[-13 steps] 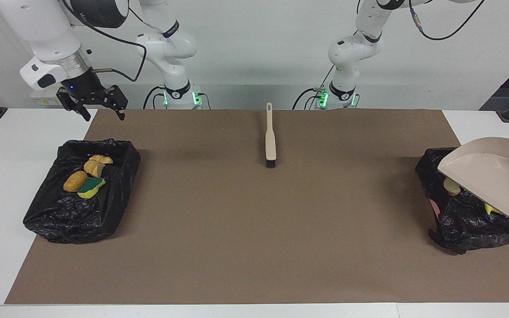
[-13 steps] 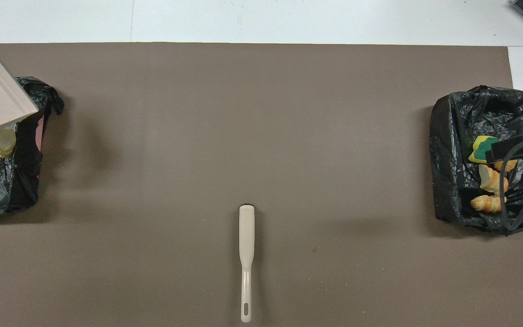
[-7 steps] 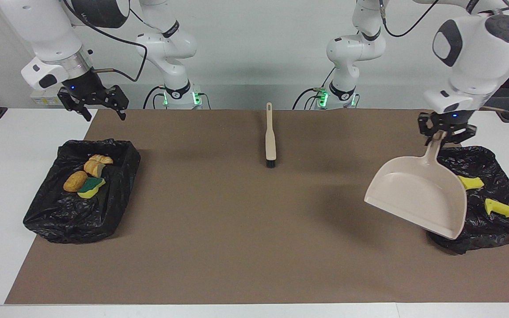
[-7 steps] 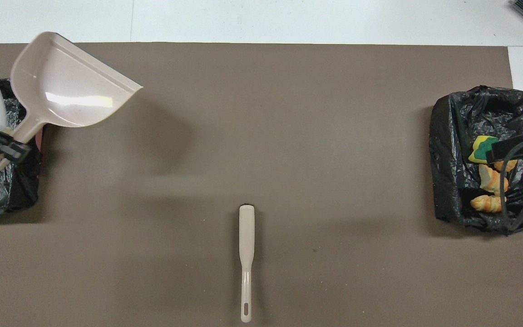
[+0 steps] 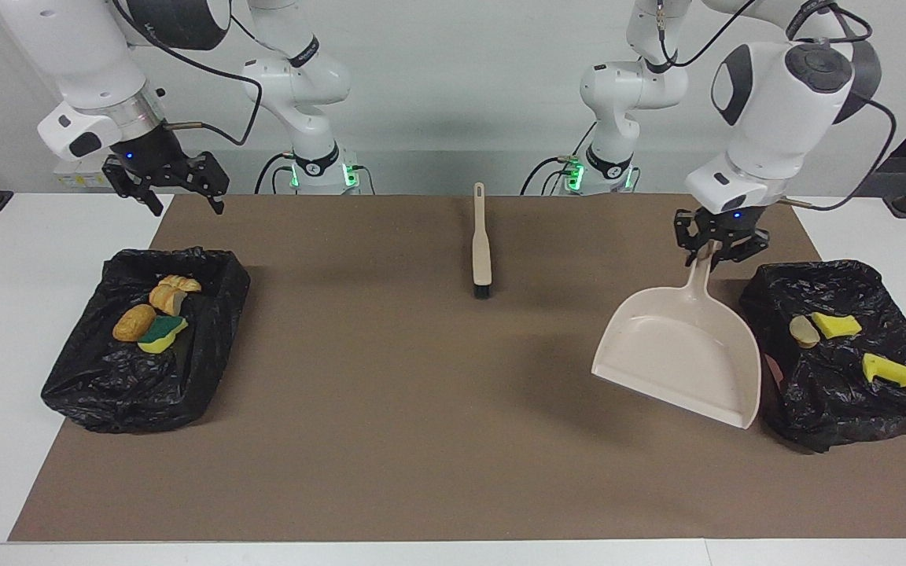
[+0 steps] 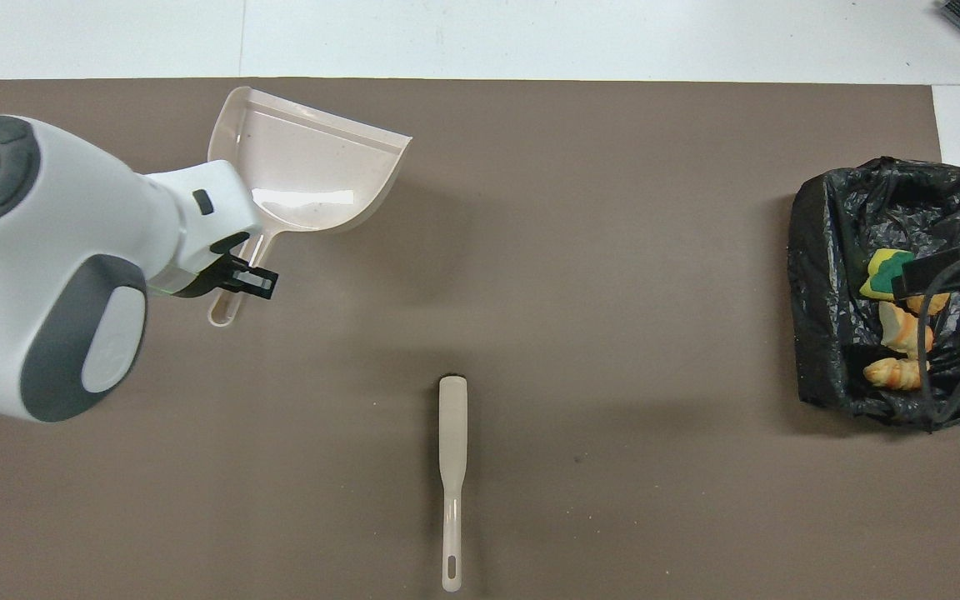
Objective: Sweep and dump trash in bin
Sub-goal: 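Bring the empty dustpan back to the table center with the left gripper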
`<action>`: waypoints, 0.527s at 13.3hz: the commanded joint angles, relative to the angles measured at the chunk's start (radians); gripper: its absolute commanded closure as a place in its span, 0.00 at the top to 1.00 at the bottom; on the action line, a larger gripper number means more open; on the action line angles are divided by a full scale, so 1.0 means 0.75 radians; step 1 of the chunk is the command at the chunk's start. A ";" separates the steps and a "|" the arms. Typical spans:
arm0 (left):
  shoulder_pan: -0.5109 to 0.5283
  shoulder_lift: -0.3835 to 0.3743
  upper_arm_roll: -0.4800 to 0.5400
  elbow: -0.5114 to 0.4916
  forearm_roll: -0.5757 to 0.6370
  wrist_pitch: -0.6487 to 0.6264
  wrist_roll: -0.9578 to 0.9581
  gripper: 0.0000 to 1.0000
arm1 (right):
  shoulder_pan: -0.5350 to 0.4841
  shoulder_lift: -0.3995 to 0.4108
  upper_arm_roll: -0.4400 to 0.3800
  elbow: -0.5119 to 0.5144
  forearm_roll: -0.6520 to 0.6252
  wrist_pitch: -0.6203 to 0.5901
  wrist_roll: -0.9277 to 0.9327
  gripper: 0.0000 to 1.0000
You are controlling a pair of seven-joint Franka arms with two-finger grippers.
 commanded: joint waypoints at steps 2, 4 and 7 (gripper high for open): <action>-0.200 0.214 0.031 0.046 -0.038 0.214 -0.321 0.00 | -0.006 0.003 0.001 0.009 0.017 -0.010 0.018 1.00; -0.237 0.278 0.031 0.070 -0.029 0.329 -0.467 0.00 | -0.006 0.003 0.001 0.009 0.017 -0.010 0.018 1.00; -0.318 0.334 0.033 0.119 -0.031 0.343 -0.618 0.00 | -0.006 0.003 0.001 0.011 0.017 -0.010 0.018 1.00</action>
